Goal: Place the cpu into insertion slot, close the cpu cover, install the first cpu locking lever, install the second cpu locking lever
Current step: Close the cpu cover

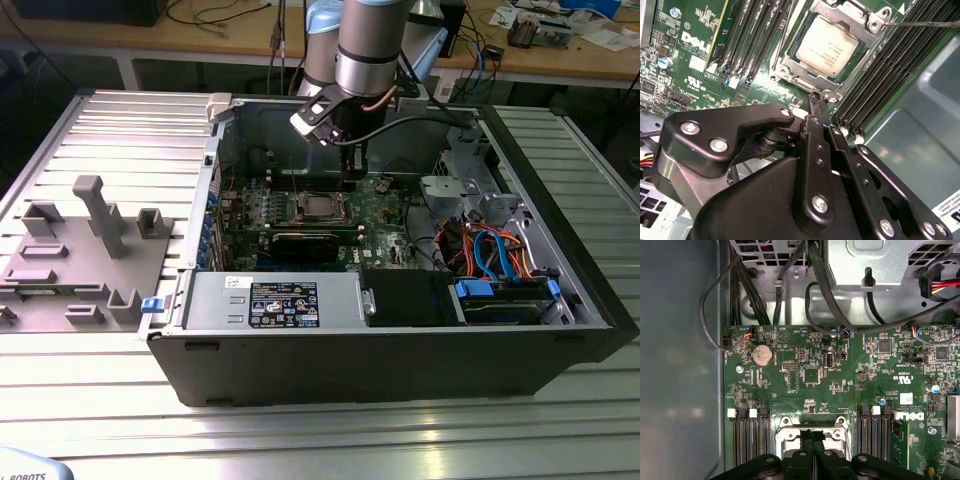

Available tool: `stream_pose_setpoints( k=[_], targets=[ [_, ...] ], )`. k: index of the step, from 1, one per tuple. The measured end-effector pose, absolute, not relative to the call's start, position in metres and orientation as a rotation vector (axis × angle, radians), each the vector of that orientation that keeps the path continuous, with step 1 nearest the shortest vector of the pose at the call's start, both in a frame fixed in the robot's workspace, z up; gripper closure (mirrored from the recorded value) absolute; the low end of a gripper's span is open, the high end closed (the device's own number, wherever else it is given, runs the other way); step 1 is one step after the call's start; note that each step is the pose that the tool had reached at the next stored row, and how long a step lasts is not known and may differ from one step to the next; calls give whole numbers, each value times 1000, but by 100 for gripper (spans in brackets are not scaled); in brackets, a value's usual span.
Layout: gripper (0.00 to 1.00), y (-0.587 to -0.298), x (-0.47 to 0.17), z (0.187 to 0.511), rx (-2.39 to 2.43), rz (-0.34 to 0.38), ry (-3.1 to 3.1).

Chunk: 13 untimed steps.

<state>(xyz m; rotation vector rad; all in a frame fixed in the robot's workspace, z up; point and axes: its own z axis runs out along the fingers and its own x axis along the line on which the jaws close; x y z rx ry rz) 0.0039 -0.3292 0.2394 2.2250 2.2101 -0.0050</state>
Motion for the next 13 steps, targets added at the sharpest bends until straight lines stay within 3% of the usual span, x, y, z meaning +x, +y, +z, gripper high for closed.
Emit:
stream_pose_setpoints(
  k=[13],
  targets=[
    [89, -329, -7, 237, 2225, -5, 2210]
  ],
)
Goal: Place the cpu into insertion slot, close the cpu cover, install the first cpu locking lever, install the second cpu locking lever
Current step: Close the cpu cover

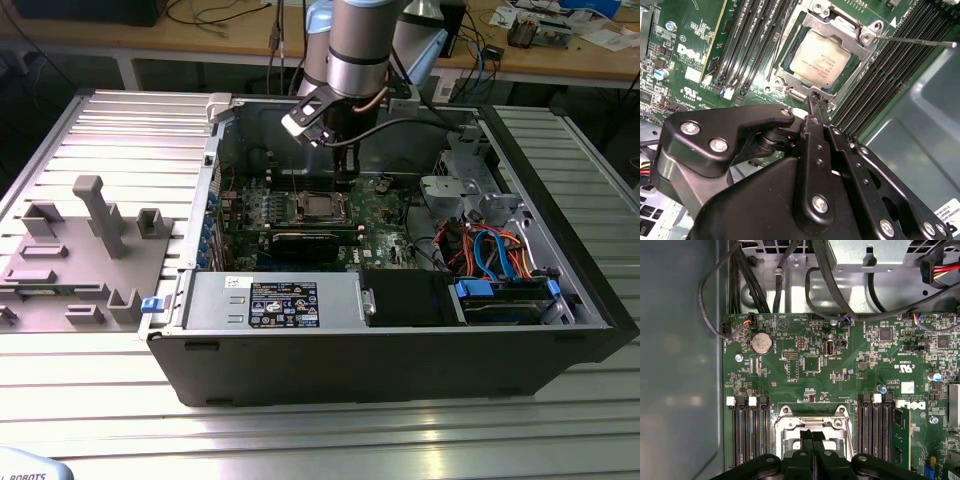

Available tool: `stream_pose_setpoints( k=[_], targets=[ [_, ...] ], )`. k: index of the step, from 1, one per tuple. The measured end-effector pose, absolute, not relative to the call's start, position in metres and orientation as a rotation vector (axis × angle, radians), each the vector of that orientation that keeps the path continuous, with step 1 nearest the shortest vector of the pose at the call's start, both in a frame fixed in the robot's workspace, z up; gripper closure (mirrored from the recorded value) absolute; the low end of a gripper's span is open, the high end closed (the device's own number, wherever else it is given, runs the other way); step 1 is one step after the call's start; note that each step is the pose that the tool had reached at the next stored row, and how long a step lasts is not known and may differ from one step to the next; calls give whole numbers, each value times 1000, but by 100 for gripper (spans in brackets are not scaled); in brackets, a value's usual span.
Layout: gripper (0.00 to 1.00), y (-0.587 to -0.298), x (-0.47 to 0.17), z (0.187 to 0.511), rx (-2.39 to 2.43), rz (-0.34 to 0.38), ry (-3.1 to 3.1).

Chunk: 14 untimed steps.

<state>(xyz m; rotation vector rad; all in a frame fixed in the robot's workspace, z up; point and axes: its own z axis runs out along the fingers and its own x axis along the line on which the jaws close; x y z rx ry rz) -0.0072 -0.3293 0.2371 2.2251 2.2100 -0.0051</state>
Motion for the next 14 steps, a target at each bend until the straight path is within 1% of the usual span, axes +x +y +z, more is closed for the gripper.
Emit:
stream_pose_setpoints(
  k=[14],
  targets=[
    [89, -329, -15, 235, 2225, -5, 2210]
  ],
)
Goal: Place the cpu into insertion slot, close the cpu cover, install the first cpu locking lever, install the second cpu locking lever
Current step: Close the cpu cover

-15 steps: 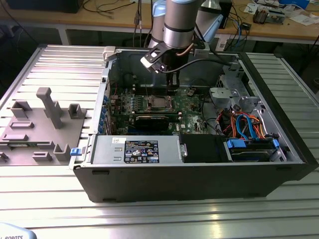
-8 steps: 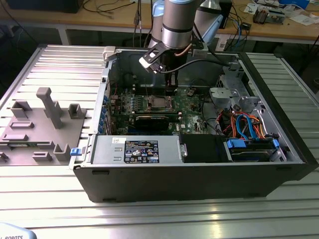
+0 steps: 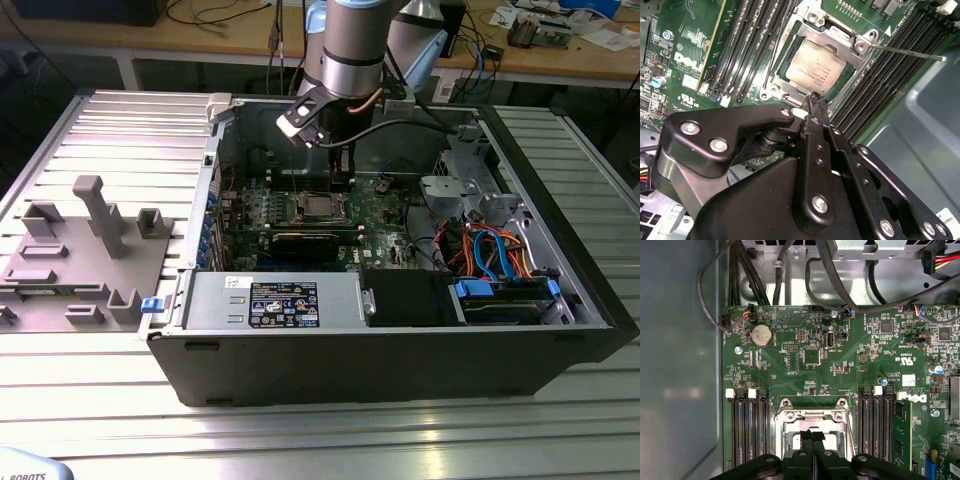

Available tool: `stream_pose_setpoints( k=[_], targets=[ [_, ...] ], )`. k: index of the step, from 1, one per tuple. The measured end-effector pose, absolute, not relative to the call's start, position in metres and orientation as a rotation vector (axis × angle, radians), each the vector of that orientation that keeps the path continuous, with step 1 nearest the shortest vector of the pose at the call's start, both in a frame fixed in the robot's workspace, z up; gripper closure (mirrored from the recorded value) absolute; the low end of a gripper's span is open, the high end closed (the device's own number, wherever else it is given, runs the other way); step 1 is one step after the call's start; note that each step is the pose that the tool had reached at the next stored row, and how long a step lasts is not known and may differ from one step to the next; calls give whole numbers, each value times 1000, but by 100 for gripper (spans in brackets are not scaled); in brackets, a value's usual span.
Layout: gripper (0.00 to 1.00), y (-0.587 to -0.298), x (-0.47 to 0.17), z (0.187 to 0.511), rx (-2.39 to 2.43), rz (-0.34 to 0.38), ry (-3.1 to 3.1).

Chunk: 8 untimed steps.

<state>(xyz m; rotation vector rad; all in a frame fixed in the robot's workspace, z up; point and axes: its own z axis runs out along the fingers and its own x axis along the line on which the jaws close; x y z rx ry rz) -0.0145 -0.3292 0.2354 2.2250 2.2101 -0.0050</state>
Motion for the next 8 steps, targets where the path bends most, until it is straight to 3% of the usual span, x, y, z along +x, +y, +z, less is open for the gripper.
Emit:
stream_pose_setpoints(
  k=[8],
  targets=[
    [89, -329, -19, 234, 2225, -5, 2210]
  ],
)
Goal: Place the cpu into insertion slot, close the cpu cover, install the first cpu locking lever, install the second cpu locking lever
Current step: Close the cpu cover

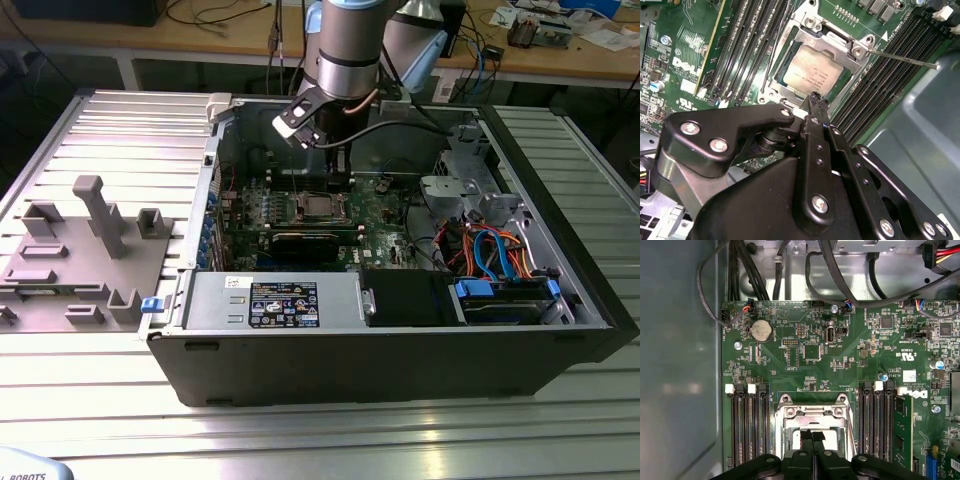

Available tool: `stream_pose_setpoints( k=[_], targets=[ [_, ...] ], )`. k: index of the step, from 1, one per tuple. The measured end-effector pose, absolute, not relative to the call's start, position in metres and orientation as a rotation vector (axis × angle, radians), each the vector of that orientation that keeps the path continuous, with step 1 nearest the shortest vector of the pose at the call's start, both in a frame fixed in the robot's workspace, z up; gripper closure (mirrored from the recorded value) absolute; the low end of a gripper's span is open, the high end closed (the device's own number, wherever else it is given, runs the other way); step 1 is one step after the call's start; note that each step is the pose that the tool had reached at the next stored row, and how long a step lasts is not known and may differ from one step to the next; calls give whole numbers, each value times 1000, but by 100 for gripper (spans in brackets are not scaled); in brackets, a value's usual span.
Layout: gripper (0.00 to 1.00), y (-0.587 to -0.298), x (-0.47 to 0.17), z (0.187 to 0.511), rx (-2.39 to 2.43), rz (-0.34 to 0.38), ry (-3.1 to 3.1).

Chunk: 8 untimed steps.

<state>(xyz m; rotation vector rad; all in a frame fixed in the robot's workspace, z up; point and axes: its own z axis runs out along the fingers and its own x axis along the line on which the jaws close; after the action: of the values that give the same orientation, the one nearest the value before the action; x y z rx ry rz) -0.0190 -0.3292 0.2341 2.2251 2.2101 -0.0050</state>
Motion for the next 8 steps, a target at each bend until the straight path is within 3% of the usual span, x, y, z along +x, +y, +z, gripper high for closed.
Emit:
stream_pose_setpoints(
  k=[8],
  targets=[
    [89, -329, -22, 233, 2225, -5, 2210]
  ],
)
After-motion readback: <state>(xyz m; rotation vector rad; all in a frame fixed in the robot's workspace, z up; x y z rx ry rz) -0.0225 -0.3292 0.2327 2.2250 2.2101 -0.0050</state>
